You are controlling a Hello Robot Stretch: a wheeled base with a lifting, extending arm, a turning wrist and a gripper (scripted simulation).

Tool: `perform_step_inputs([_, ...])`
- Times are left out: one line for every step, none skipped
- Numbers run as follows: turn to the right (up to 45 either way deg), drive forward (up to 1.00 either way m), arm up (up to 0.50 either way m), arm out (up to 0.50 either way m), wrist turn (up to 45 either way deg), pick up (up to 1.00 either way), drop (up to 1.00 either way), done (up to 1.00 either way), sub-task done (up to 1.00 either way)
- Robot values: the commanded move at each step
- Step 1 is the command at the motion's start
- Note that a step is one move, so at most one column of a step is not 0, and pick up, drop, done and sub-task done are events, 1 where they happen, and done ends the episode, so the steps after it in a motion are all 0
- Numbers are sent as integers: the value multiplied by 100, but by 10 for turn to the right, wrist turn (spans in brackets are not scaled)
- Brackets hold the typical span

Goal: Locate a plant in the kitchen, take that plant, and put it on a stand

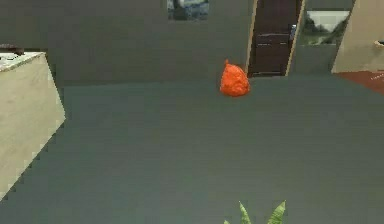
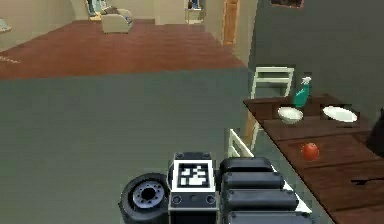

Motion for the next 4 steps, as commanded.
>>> perform_step_inputs([390,0,0,0,0,0,0,0,0])
perform_step_inputs([0,25,0,0,0,0,0,0,0])
perform_step_inputs([390,0,0,0,0,0,0,0,0])
perform_step_inputs([0,80,0,0,0,0,0,0,0])
